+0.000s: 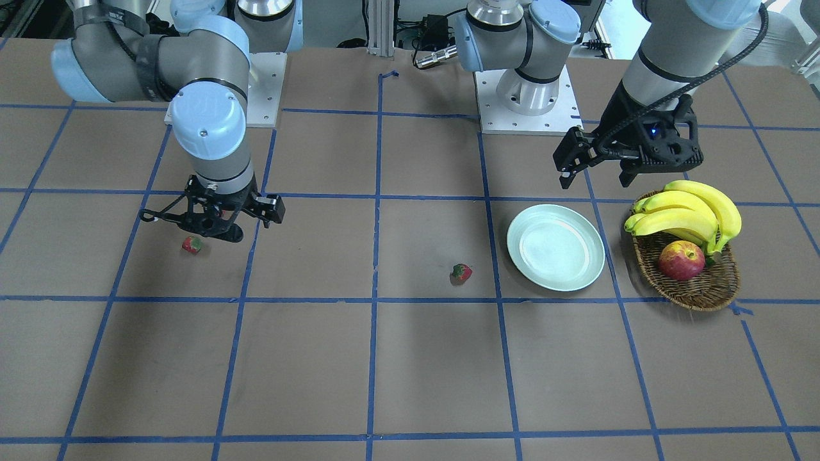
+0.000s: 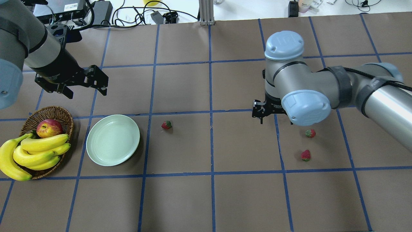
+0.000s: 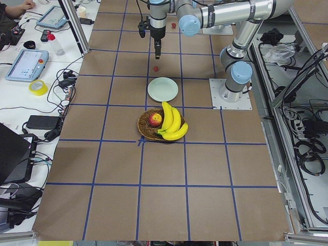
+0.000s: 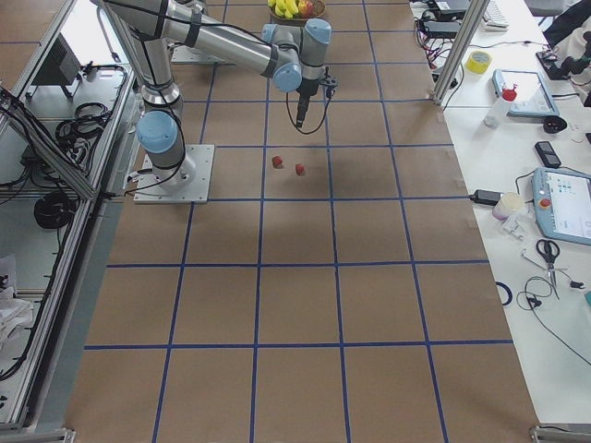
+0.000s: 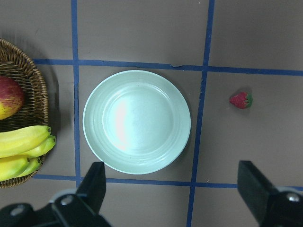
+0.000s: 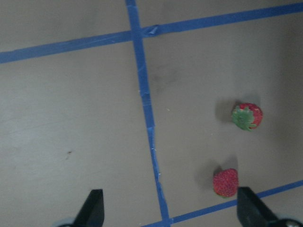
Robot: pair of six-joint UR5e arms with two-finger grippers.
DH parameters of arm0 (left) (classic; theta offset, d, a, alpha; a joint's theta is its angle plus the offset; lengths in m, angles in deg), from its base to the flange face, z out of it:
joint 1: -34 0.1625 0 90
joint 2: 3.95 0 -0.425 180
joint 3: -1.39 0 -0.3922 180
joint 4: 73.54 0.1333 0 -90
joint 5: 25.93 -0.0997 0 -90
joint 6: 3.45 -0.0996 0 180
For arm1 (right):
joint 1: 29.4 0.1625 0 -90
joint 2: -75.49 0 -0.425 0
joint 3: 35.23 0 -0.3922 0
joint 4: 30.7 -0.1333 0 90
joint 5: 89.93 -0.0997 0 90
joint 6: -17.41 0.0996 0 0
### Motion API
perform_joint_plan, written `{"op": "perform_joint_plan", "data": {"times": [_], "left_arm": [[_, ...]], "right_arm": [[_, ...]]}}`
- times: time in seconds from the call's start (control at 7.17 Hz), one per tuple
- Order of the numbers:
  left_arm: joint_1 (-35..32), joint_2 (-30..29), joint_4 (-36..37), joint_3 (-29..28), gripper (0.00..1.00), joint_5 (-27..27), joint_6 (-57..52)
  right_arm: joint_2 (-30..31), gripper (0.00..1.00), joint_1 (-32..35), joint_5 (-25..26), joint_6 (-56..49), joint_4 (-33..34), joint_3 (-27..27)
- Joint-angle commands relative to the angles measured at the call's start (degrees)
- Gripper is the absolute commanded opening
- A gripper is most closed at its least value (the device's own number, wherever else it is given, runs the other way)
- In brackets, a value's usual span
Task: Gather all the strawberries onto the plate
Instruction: 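Return the right gripper to the cluster and grasp another strawberry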
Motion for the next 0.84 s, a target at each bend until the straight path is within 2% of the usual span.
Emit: {"op": "perform_joint_plan", "data": {"times": [0.0,0.42,0.7], "left_arm": [[-0.21,-0.09,-0.01,0.11,1.00,0.07,0.37],[-0.21,-0.09,-0.02,0.37,1.00,-0.01,-0.15],[-0.21,-0.09,0.07,0.73,1.00,-0.10,-0.42]], "right_arm": [[1.05,1.00,-5.64,0.21,-1.88,0.79,-3.38],[1.67,1.00,-10.14,-0.41,-8.65,2.98,-11.19],[1.67,0.97,-10.23,-1.38,-8.58,11.29,-17.78]]}}
